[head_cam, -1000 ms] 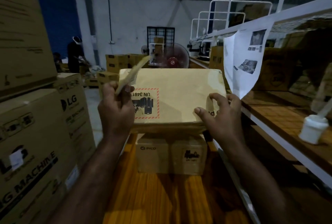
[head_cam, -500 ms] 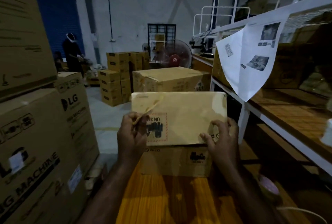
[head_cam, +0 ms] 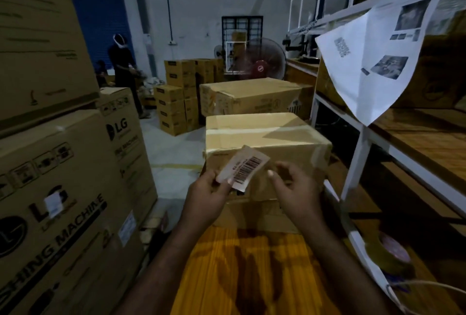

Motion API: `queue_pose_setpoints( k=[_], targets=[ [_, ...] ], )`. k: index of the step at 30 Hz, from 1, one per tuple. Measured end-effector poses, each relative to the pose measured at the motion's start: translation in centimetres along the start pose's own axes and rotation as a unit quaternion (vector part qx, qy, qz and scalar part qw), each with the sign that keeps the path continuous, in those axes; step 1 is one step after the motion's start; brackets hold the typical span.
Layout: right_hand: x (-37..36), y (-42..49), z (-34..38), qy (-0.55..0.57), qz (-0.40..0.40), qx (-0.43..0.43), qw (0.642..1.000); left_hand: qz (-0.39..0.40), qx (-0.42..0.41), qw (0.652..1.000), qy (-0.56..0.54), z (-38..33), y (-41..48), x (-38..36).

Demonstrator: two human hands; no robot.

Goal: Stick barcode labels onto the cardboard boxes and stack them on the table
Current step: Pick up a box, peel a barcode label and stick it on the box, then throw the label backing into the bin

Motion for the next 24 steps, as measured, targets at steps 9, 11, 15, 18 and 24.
queue_pose_setpoints(
  k=[9,11,15,18,24],
  targets=[
    [-6.1,-1.8,3.1,0.23,0.188,-0.018,0.955,0.063,0.102,0.98,-0.161,4.0,-6.9,1.3],
    [-7.8,-2.8,3.8,0.217,0.238,-0.016,0.947,0.049,0.134,0.97,-0.195,4.9,-9.4,2.1],
    [-10.9,-5.3,5.6,0.201,0.308,-0.009,0.93,-0.025,0.183,0.965,-0.189,5.8,-15.0,4.5],
    [-13.6,-7.6,6.1,0.199,0.366,-0.008,0.909,-0.12,0.197,0.958,-0.172,5.1,-19.9,6.2],
    [-20.9,-14.9,8.4,0.196,0.495,0.008,0.846,-0.269,0.272,0.908,-0.171,6.6,-32.1,8.0]
  ],
)
Point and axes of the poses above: each hand's wrist, its own y-axis towards the middle knuckle, its own x-axis out of the back of the hand, z = x × y, the point moved 8 cm from there along y, towards the middle knuckle, and after that the axes turned 15 degrees about z, right-handed, at the moved point
